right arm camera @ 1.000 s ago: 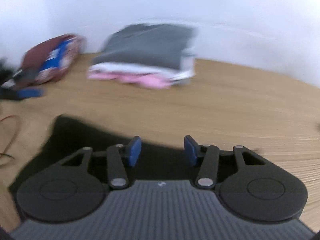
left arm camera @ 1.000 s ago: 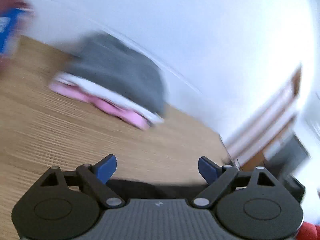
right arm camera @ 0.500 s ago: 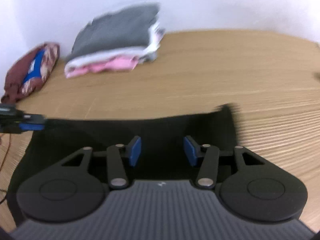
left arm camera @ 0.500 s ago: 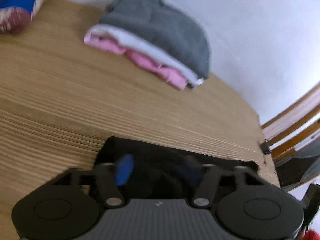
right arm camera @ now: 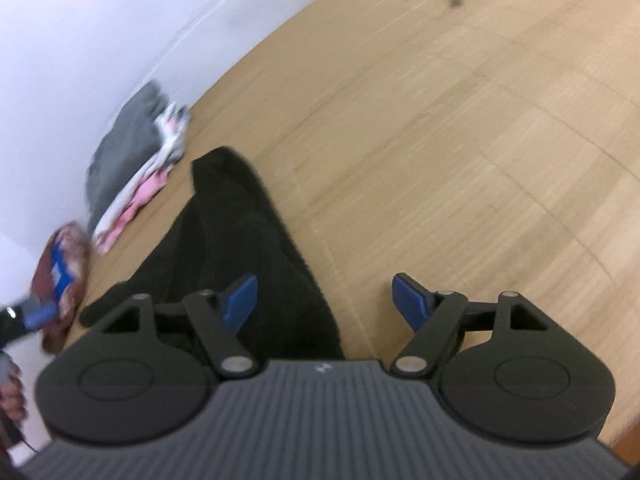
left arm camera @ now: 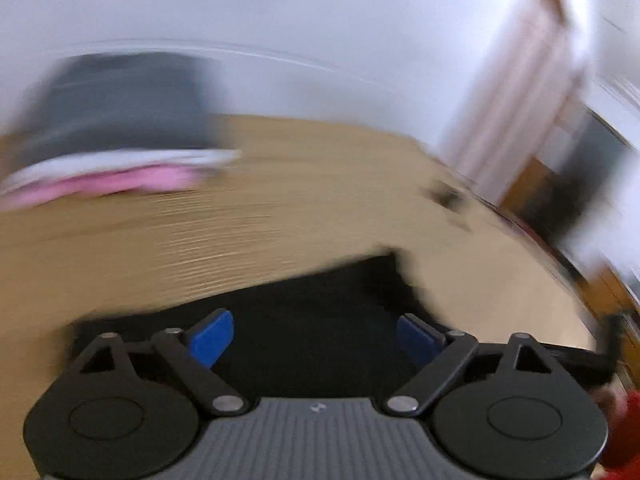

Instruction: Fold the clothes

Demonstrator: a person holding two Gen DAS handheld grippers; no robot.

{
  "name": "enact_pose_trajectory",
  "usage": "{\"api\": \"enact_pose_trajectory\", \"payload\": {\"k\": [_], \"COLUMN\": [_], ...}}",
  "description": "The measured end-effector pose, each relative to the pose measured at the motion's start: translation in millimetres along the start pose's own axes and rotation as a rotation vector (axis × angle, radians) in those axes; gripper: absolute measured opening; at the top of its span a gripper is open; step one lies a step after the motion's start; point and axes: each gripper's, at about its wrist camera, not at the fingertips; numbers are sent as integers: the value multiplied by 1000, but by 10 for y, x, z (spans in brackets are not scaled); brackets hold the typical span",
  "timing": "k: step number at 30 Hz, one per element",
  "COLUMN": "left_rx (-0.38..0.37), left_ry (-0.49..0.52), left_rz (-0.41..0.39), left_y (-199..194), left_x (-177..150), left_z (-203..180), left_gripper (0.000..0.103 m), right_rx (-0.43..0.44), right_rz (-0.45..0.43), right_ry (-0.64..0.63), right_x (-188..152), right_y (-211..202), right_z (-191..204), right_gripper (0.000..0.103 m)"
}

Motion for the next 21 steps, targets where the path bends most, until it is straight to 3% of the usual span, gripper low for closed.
{"api": "enact_pose_trajectory", "payload": {"k": [1, 3, 6, 11, 14, 18, 19, 21], "left_rx": [-42, -49, 0, 67, 22, -49, -65, -115], "left_ry": [96, 287, 503, 986, 1100, 1217, 1227, 1204], "left_rz": [50, 154, 302, 549, 637, 718, 725, 750], "left_y": [147, 454, 995, 1793, 2119, 2329, 2352, 2374], "left_x": [216, 627, 1105, 1261, 1343, 1264, 1252, 1290], "left_z": [-130, -396, -693, -930, -969, -1031, -1040, -1027], "left_gripper": [91, 91, 92, 91, 80, 78, 80, 70], "right_rx": [-14, -33, -48, -111, -118, -142, -155, -214], "right_rz": [-28, -60, -64, -59, -69, -64, -57, -55], "right_ry": [17, 0, -54, -67, -91, -129, -138, -185], "right_x": [-87, -218, -359, -467, -536, -589, -586, -610], "right_y": [-41, -96, -117, 108, 127, 167, 185, 230], "right_z": [0, 57, 142, 286, 374, 475, 515, 616], "right_gripper": [77, 77, 77, 80, 80, 80, 81, 81]}}
Point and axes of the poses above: each gripper's, at about its wrist camera, not at the fingertips, and y roughly the way its jaws point, z to its left, x to its top, and after that the axes turned 11 degrees about z, right-handed
